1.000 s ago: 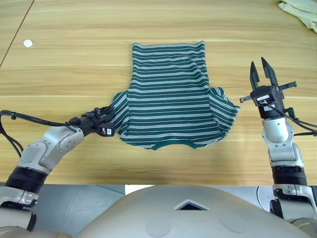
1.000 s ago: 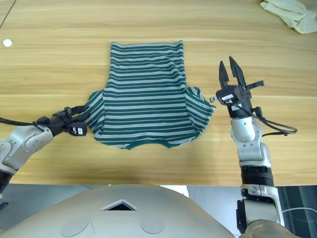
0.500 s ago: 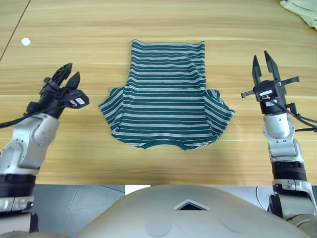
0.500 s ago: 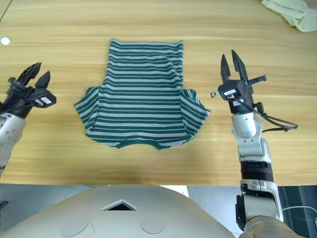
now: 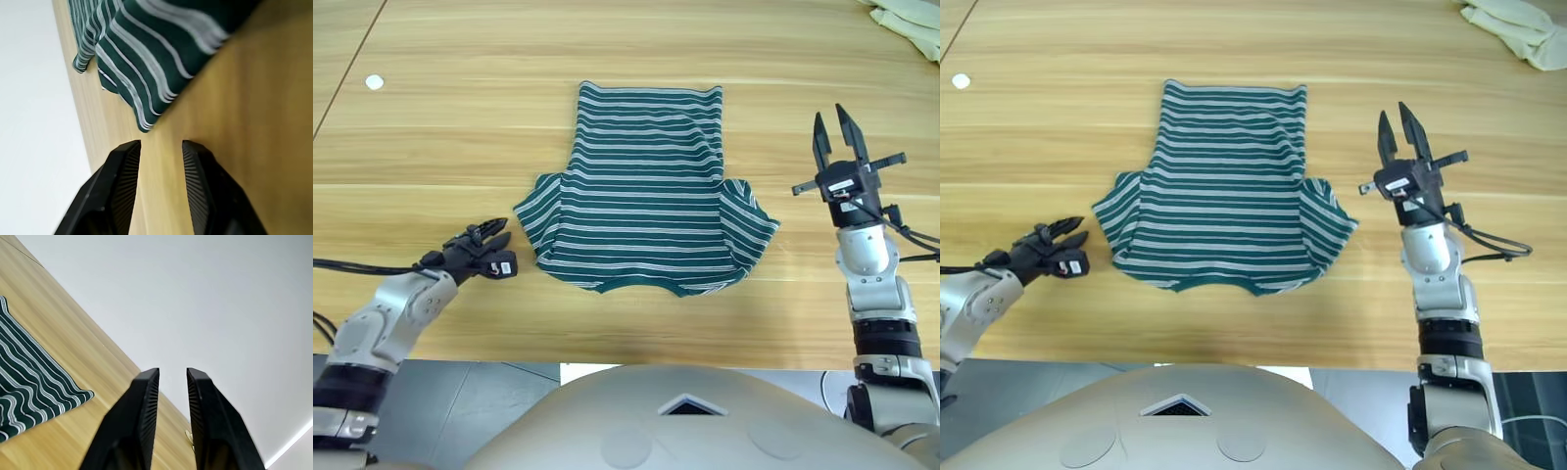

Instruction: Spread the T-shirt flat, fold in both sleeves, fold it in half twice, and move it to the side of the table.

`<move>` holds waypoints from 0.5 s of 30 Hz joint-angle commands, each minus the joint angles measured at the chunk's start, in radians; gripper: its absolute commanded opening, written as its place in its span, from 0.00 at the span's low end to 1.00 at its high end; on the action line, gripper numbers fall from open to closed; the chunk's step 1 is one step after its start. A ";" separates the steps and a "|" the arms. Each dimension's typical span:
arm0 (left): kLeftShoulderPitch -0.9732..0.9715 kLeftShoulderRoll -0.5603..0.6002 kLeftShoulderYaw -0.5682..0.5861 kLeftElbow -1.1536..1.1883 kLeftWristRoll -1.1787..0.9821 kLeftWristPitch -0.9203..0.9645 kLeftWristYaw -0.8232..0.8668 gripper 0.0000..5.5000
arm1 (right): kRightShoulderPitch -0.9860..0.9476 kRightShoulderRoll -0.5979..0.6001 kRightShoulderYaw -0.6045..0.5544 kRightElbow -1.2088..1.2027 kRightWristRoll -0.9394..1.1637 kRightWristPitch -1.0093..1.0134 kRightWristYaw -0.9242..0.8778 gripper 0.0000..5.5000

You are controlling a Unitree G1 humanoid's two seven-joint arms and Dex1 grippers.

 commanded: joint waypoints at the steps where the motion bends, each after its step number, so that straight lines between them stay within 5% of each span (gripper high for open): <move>1: -0.108 -0.059 -0.109 0.167 0.046 -0.044 0.018 0.29 | 0.018 -0.022 -0.023 0.000 0.010 -0.008 0.008 0.18; 15: -0.207 -0.051 -0.212 0.301 0.072 -0.057 0.090 0.29 | 0.034 -0.020 -0.038 0.004 0.013 -0.010 0.003 0.18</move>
